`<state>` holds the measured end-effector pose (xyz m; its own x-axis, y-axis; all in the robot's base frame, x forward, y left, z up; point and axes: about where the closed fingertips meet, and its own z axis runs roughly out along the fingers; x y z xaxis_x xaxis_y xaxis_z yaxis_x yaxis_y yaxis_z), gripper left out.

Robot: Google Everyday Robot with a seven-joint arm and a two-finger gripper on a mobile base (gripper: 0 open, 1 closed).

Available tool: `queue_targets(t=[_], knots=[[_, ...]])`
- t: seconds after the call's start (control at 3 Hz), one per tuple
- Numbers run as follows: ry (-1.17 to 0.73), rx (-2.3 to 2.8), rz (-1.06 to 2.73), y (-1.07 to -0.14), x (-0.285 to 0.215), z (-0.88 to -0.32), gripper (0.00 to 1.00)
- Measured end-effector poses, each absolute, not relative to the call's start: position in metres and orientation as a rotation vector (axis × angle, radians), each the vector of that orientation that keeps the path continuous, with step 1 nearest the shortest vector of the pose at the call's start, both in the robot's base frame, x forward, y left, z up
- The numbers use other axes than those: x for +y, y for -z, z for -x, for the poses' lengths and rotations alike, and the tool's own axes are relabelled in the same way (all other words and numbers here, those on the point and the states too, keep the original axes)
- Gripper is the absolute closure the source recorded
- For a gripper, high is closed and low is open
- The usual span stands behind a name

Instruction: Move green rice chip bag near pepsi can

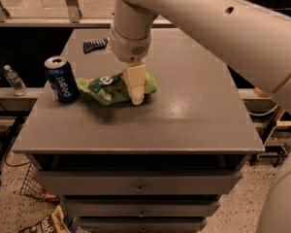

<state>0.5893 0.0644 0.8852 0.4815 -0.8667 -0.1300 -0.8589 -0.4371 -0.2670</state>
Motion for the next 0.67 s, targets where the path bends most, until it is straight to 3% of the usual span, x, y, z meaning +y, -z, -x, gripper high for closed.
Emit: queue_targets(t=[0.67], knots=[[0.132,1.802,2.216,-0.91,-0.085,-0.577,0.0]])
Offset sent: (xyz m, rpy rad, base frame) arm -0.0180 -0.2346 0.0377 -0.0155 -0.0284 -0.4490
